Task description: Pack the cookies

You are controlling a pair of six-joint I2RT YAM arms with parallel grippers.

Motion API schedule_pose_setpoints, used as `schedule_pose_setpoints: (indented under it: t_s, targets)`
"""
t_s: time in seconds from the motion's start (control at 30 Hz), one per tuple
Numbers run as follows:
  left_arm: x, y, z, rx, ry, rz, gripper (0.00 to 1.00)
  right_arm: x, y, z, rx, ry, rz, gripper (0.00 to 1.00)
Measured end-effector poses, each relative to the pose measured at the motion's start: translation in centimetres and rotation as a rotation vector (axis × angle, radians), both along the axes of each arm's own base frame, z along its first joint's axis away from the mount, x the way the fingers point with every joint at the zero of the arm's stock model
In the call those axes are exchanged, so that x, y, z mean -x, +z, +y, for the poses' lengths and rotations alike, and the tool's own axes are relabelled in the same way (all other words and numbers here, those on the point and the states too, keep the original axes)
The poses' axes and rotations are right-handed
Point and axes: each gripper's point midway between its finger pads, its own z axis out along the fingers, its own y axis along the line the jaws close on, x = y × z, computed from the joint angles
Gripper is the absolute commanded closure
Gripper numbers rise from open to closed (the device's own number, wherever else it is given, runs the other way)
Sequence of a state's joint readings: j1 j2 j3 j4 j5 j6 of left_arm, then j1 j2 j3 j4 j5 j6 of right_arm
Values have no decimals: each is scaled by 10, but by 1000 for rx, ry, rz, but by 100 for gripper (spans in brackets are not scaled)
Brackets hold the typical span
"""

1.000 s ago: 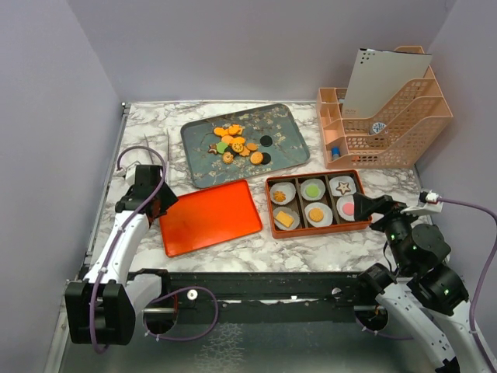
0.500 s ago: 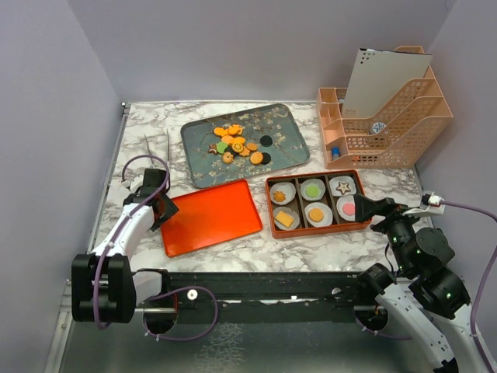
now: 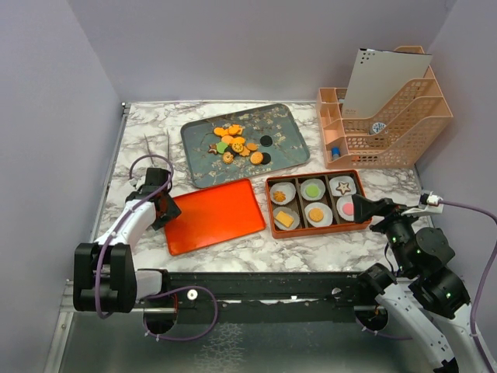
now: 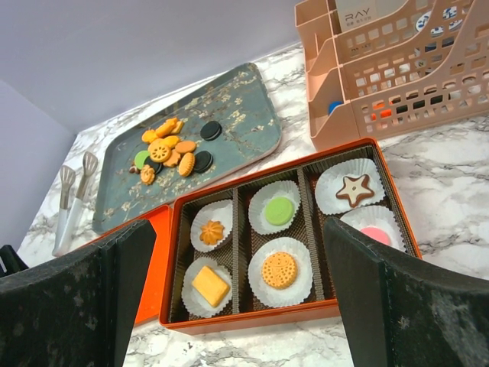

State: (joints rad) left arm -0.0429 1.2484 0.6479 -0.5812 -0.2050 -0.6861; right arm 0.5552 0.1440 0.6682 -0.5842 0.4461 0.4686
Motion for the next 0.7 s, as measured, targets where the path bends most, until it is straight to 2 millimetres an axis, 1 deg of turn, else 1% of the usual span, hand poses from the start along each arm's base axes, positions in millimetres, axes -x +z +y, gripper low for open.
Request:
schedule_pose_setpoints:
  t_s: [0.13, 0.27, 0.43, 0.57, 0.7]
  targets:
    - [-2, 4, -8, 19, -58, -18, 44, 0, 0, 1, 4, 7, 1, 0]
    - [-4, 7, -10, 11, -75, -30, 40, -1, 0, 2, 7, 11, 1, 0]
    - [-6, 10, -1, -36, -57, -34, 40, -1, 0, 3, 8, 13, 1, 0]
    - [-3, 9, 8, -77, -35, -19, 41, -1, 0, 3, 7, 14, 1, 0]
    - [-1, 5, 9, -85, -34, 1, 46, -1, 0, 3, 7, 14, 1, 0]
